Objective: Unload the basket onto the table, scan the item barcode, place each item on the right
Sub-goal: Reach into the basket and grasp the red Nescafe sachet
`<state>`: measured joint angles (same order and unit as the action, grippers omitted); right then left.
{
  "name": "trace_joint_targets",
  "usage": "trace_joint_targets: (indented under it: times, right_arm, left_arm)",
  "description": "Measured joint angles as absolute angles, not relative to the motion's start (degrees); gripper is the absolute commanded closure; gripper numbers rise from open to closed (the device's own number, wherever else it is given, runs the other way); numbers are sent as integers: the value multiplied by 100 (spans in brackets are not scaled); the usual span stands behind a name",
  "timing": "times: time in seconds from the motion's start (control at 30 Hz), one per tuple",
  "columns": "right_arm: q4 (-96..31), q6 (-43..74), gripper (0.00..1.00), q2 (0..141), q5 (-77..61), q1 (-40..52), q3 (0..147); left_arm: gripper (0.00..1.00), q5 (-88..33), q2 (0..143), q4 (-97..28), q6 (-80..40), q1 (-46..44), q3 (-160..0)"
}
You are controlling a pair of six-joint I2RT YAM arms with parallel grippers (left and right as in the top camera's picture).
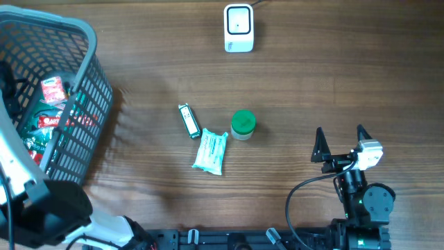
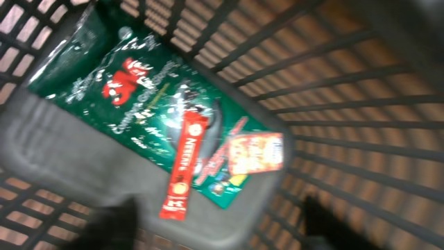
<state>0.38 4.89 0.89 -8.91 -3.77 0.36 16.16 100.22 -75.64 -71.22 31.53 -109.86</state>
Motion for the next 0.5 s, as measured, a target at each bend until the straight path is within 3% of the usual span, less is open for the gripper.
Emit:
trace_joint_targets:
  times: [0.23, 0.5]
  right_arm:
    - [38, 489, 0, 89, -891, -377, 36]
    - [38, 489, 0, 89, -891, -377, 36]
  left_arm:
    - [0, 1490, 10272, -7325, -7120, 3153, -10661]
    - [2, 1057, 11142, -5579, -6484, 3153, -8958]
